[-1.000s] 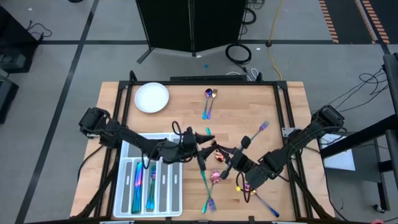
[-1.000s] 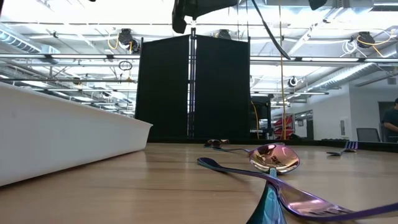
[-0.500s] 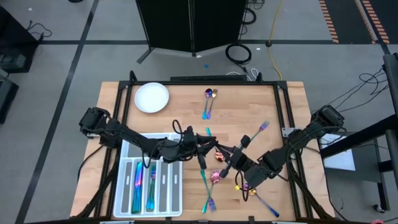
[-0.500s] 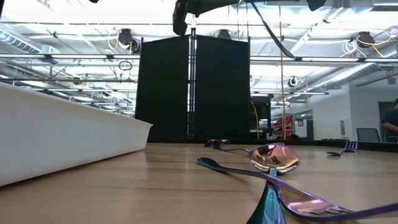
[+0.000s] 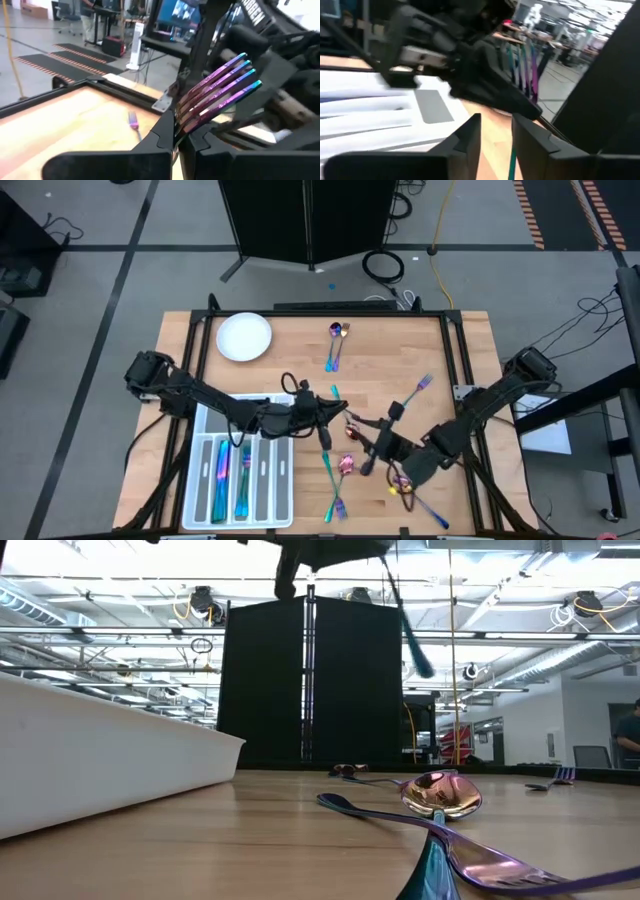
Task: Sort silverware
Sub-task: Put the iridescent blue fork in the silverware tray
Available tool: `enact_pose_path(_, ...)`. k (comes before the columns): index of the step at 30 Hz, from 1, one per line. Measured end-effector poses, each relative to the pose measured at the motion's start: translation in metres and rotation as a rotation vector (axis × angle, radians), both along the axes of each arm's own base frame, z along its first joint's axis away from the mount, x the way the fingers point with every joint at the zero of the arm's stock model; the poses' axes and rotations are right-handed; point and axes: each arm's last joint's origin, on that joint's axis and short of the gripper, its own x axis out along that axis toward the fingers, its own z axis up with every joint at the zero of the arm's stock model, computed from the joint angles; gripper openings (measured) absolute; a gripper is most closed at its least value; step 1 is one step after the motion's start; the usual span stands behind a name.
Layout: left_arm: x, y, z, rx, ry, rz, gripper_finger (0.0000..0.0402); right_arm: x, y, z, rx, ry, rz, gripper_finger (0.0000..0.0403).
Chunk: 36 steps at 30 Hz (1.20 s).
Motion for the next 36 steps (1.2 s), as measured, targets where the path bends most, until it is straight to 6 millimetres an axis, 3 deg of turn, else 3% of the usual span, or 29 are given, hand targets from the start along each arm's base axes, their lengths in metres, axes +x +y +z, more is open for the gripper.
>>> enact_pose_path(5, -0.015, 0.004, 0.017, -0.016, 0.086, -0.08, 0.0003, -0.02, 0.009, 0.017, 0.026, 0.005, 0.137, 0.0124)
enact_pose_path(10, -0.022, 0.006, 0.023, -0.124, 0.134, -0.308, 0.0002, -0.028, 0.009, 0.031, 0.074, -0.015, 0.244, 0.0134)
enact_pose_path(18, -0.013, -0.004, 0.01, -0.133, 0.182, -0.392, 0.0002, -0.007, 0.002, 0.022, 0.113, -0.038, 0.286, 0.0135)
enact_pose_path(29, -0.01, -0.014, 0.008, -0.127, 0.167, -0.432, 0.0002, -0.002, -0.002, 0.028, 0.091, -0.072, 0.313, 0.0135)
enact_pose_path(36, -0.009, -0.014, 0.007, -0.125, 0.169, -0.432, 0.0002, 0.009, -0.011, 0.03, 0.128, -0.078, 0.457, 0.0135)
